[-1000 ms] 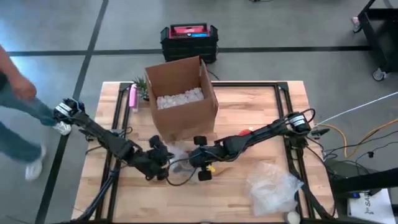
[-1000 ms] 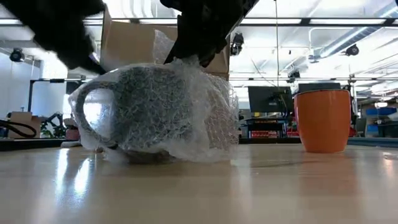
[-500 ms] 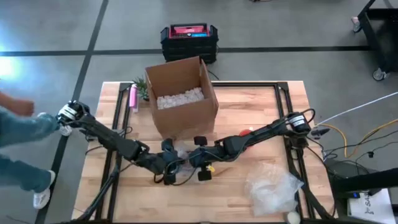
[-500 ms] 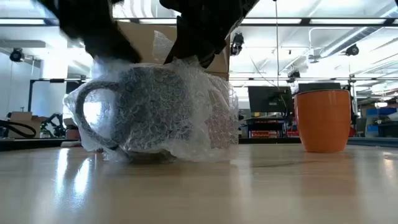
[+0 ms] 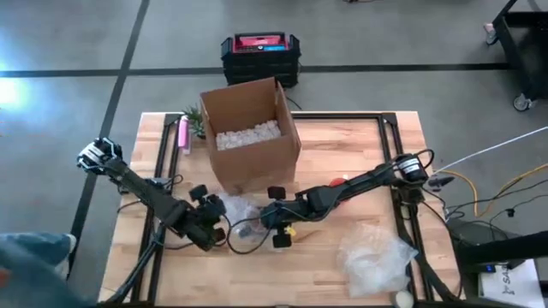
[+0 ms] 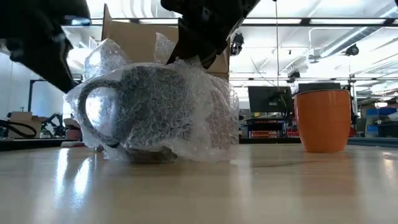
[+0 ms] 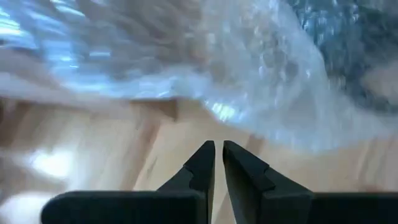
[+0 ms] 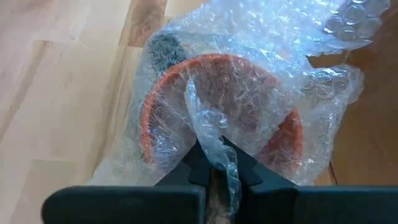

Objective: Wrap mug
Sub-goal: Wrap the black mug with transparent bubble wrap

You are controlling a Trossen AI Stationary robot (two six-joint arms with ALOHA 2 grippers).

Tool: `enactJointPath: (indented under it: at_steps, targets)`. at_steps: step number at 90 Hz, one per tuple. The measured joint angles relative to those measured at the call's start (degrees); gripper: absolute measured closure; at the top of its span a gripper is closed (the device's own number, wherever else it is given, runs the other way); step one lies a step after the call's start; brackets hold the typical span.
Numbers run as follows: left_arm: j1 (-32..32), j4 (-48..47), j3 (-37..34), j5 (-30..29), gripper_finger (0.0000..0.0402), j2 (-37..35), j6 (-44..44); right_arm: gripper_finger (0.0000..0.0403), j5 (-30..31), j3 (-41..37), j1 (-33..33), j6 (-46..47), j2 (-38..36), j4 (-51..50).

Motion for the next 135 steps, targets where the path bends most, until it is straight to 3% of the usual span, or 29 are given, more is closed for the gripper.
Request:
enactJointPath:
  at_steps: [14, 25, 67, 83, 92, 102, 116, 135]
  targets:
    - [2.12, 22.48, -2.63, -2.06, 0.0381, -0.02, 14.63, 0.0401, 0.0, 0.0, 0.0, 0.07, 0.0, -0.02]
    - [2.89, 30.77, -2.65, 1.09, 0.0381, 0.3, 22.29, 0.0401, -0.04, 0.0, 0.02, 0.11, 0.0, -0.18]
    - [3.67, 32.82, -2.51, 2.55, 0.0381, 7.26, 23.06, 0.0401, -0.12, -0.05, -0.07, 1.92, -2.03, -2.25]
    - [3.75, 32.67, -2.47, 2.36, 0.0381, 7.39, 22.54, 0.0401, -0.63, 5.21, 0.2, 2.71, -6.09, -12.81]
    - [3.7, 32.83, -2.6, 2.47, 0.0381, 7.41, 22.54, 0.0401, -0.1, 6.51, 0.15, 1.72, -6.34, -8.91]
    - [3.69, 32.83, -2.62, 3.37, 0.0381, 7.33, 22.56, 0.0401, 0.06, 6.73, -0.22, -0.04, -3.54, -1.38]
    - [3.76, 31.32, -3.06, 4.3, 0.0381, 7.6, 23.07, 0.0401, 0.39, 7.0, -1.35, 0.88, 2.88, -1.83]
    - [3.81, 32.31, -2.55, 3.97, 0.0381, 6.21, 23.64, 0.0401, 0.33, 7.05, -1.44, 1.84, 4.8, -3.7]
